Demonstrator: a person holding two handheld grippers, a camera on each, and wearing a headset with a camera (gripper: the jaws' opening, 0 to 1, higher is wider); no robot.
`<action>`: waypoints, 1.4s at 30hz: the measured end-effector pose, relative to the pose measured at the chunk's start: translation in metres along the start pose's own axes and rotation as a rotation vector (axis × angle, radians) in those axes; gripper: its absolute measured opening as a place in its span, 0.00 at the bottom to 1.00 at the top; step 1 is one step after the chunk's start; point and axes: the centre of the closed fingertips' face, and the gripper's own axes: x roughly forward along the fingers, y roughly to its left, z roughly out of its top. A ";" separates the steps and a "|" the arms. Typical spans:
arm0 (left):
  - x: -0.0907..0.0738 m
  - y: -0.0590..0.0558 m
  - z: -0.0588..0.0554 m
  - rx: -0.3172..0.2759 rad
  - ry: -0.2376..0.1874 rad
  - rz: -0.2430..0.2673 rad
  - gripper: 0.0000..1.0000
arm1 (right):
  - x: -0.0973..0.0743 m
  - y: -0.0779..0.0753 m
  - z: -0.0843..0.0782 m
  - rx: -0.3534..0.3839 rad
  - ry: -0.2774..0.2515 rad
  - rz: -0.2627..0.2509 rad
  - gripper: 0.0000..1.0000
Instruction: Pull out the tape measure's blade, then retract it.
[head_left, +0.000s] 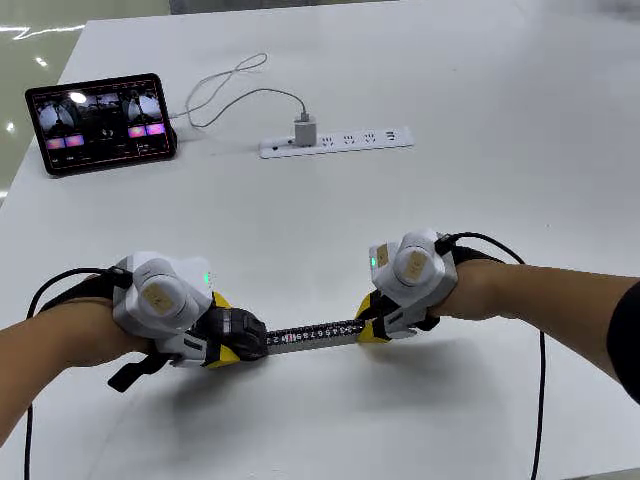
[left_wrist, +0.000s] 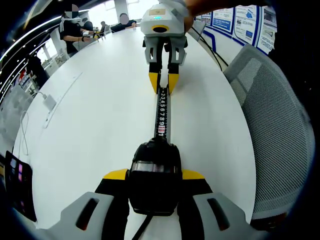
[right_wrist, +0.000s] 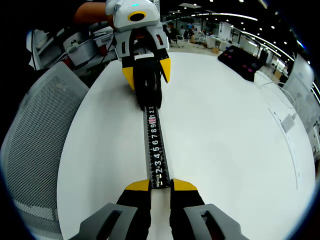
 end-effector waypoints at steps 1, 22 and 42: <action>0.000 0.000 0.000 -0.001 0.000 0.000 0.32 | 0.000 0.000 0.000 0.000 0.000 0.000 0.09; 0.001 0.001 -0.001 -0.001 -0.002 0.002 0.32 | -0.005 -0.001 -0.008 0.006 0.002 -0.006 0.09; 0.000 0.000 0.000 -0.001 -0.002 0.003 0.32 | -0.012 -0.001 -0.017 0.016 0.008 -0.009 0.09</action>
